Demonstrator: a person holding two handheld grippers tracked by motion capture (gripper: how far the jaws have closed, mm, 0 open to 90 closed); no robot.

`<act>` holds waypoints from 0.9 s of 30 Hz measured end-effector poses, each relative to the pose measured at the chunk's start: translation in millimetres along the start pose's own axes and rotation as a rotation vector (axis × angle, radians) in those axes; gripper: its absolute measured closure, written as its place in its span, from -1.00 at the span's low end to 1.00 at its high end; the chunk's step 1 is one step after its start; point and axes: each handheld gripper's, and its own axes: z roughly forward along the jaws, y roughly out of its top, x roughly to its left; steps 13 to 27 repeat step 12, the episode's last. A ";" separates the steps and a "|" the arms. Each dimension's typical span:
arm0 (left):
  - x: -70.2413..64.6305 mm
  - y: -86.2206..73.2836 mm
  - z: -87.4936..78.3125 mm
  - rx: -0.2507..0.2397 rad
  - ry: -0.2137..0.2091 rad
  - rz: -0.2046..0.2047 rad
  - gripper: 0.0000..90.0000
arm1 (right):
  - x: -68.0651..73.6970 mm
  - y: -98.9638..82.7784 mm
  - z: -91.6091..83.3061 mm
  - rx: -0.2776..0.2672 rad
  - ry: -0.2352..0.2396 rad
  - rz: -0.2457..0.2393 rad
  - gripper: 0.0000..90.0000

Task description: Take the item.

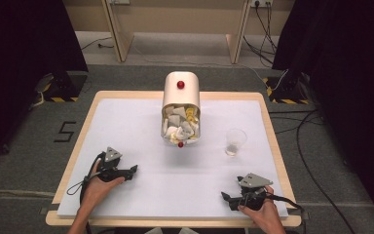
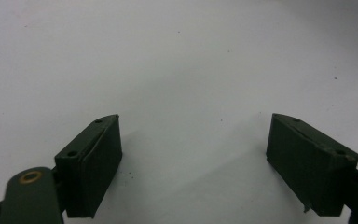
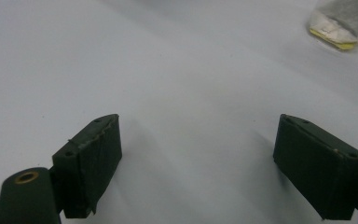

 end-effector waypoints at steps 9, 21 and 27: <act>-0.1 -0.1 0.3 -0.003 -0.001 -0.003 -0.62 | 0.0 0.0 0.0 0.000 0.001 0.001 -0.65; -0.1 -0.1 0.3 -0.003 -0.001 -0.003 -0.62 | -0.1 0.0 0.1 0.000 0.001 0.001 -0.65; -0.1 -0.1 0.3 -0.003 -0.001 -0.003 -0.62 | -0.1 0.0 0.1 0.000 0.001 0.001 -0.65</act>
